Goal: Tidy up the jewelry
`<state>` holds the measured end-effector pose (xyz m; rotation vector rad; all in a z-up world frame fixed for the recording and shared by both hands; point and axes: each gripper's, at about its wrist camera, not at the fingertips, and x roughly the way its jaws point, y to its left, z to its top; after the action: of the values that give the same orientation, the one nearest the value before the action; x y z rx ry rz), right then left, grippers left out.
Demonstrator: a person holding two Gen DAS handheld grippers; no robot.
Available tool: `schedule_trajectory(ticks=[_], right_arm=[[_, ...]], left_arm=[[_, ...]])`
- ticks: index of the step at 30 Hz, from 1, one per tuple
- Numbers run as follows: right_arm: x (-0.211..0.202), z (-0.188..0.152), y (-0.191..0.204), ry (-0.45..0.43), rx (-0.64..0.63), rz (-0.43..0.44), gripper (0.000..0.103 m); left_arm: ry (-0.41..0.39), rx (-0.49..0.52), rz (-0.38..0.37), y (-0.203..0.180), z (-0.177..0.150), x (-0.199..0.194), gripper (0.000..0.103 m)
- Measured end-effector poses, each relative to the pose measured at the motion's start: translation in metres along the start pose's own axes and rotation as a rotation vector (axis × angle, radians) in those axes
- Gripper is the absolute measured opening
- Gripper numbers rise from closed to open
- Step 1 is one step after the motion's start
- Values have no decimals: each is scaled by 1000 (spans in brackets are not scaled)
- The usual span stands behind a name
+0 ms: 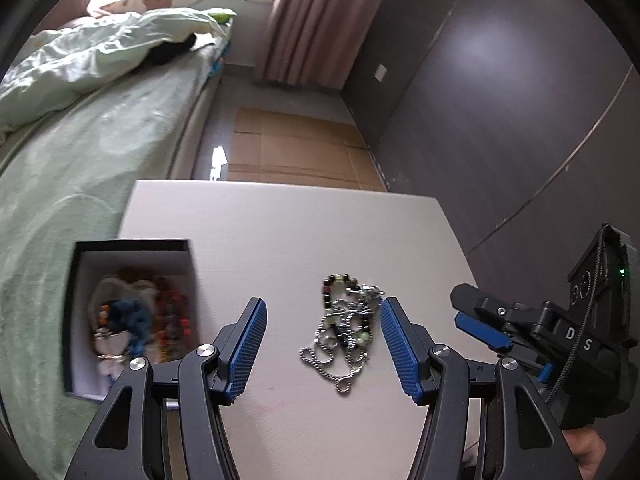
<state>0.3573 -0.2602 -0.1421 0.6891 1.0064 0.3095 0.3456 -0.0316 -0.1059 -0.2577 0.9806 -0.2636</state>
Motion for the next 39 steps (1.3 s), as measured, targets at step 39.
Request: schedule_trajectory(ticks=[39], right_arm=[[-15,13,-59,-28,154,-23,66]], left_arm=[[210,192,139,-63,7,125,40]])
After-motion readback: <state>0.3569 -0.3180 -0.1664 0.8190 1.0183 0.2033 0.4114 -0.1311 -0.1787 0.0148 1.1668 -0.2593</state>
